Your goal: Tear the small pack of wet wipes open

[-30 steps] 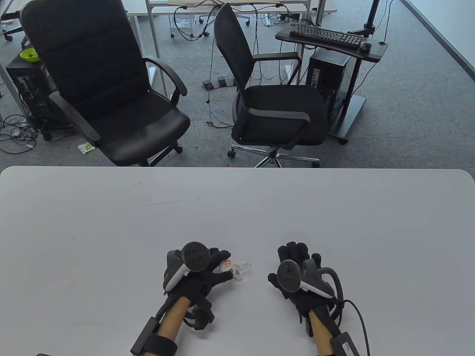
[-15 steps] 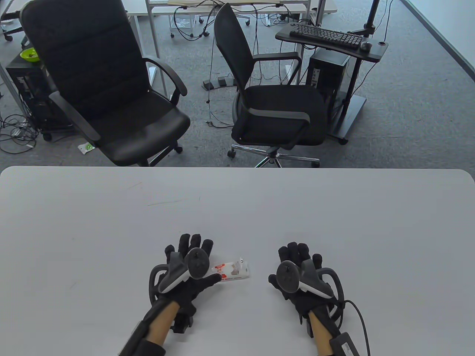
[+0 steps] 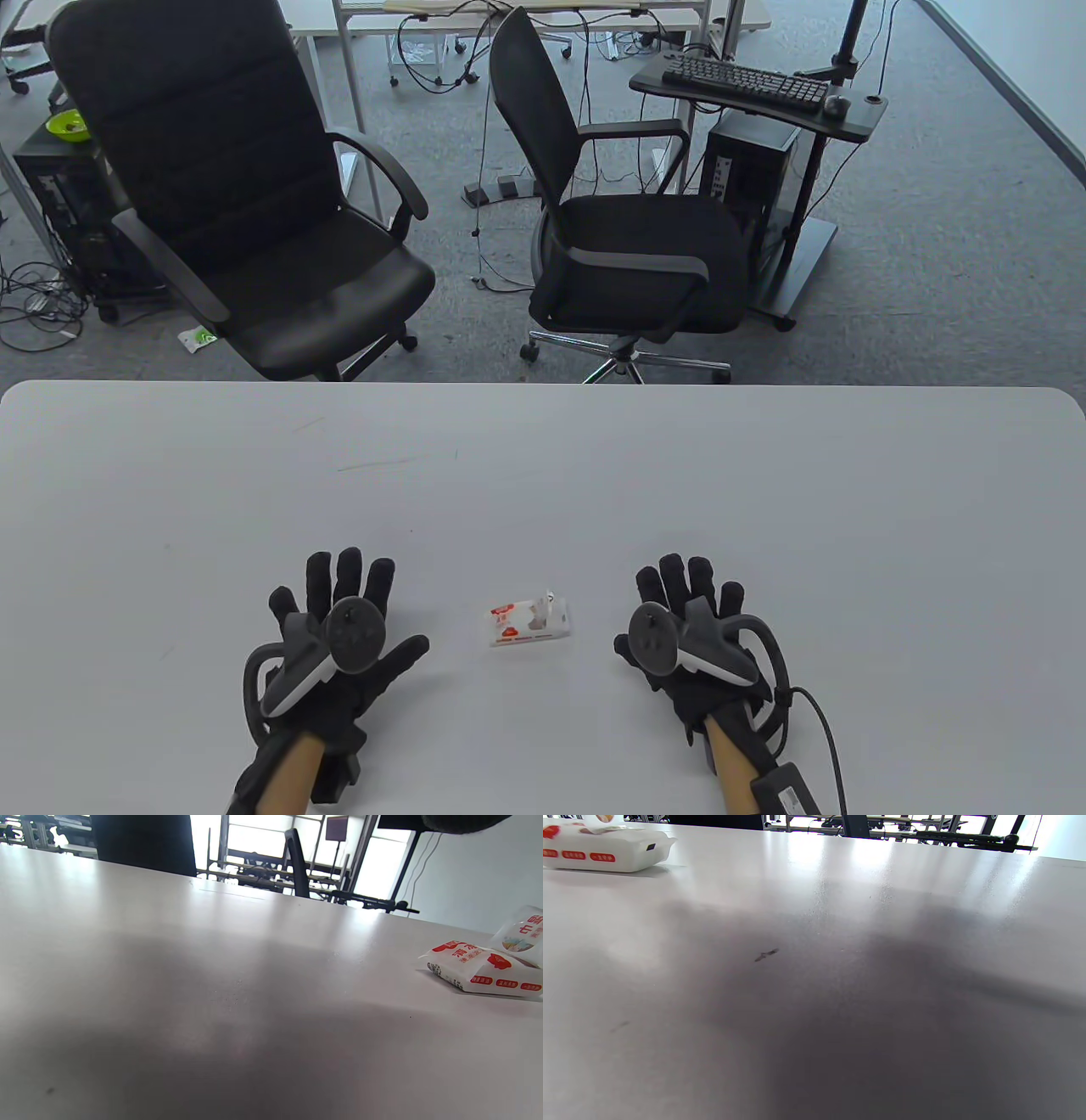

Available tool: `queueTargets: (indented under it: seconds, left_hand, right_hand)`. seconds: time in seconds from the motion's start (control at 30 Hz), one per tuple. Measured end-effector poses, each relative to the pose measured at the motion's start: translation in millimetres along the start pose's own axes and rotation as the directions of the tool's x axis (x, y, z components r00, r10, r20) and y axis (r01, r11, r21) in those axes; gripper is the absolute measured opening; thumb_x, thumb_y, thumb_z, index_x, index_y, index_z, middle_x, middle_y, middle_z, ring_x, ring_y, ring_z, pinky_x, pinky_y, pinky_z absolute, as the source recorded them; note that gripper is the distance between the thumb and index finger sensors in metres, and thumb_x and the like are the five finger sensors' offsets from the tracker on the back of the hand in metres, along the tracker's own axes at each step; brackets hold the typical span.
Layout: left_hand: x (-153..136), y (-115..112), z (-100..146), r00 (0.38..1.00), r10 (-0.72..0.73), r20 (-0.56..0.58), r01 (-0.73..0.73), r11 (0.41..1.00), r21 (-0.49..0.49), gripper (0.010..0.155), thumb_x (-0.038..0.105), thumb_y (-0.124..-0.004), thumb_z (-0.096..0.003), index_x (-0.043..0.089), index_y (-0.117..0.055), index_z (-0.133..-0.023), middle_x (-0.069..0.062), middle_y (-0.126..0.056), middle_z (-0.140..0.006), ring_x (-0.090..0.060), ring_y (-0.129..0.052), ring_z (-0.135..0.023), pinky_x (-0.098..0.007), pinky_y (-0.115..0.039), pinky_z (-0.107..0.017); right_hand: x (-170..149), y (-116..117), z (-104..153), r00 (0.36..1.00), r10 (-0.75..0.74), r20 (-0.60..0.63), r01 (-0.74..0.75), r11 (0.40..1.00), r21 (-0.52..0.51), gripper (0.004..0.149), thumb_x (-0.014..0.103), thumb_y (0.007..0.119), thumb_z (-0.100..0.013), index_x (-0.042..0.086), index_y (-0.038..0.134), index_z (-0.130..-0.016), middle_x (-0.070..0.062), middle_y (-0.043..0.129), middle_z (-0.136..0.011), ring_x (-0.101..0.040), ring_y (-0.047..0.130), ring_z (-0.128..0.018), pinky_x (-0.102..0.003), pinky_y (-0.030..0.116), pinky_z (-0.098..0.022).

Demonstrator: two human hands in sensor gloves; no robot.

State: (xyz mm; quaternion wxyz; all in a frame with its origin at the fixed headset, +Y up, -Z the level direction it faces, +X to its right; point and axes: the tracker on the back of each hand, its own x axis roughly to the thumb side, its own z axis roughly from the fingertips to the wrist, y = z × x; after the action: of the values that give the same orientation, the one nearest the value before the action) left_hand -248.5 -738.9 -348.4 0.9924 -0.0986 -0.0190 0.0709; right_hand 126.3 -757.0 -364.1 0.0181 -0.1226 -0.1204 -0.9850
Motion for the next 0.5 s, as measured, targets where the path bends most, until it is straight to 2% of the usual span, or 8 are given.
queueTargets:
  seconds: [0.07,0.17,0.5]
  left_hand:
    - [-2.0,-6.0,0.2,1.0,-0.005,0.004,0.005,1.0,0.011,0.089,0.077,-0.049,-0.0436,0.041,0.001,-0.107,0.002,0.016,-0.116,-0.031,0.022,-0.109,-0.069,0.005,-0.07]
    - [-2.4,-12.7,1.4,1.0,-0.011,-0.001,0.011,1.0,-0.021,0.089,0.077,-0.048,-0.044,0.04,0.002,-0.107,0.001,0.017,-0.116,-0.031,0.023,-0.108,-0.068,0.005,-0.07]
    - [1.8,-19.5,1.7,1.0,0.002,0.022,-0.001,0.999,-0.035,0.089,0.077,-0.048,-0.0445,0.039,0.001,-0.108,0.001,0.017,-0.115,-0.031,0.023,-0.108,-0.067,0.006,-0.07]
  right_hand:
    - [-0.1,1.4,-0.4,1.0,0.015,-0.007,-0.014,1.0,0.01,0.081,0.058,0.039,-0.062,0.008,-0.002,-0.111,-0.024,-0.01,-0.116,-0.056,-0.009,-0.096,-0.076,0.012,-0.063]
    - [0.2,3.2,-0.7,0.999,0.036,-0.013,-0.036,0.999,0.015,0.081,0.059,0.039,-0.061,0.008,-0.002,-0.111,-0.025,-0.011,-0.116,-0.056,-0.009,-0.096,-0.077,0.013,-0.063]
    - [5.6,1.8,1.2,0.998,0.07,-0.003,-0.07,0.998,-0.008,0.082,0.059,0.04,-0.062,0.009,-0.002,-0.111,-0.026,-0.01,-0.116,-0.057,-0.009,-0.096,-0.078,0.014,-0.063]
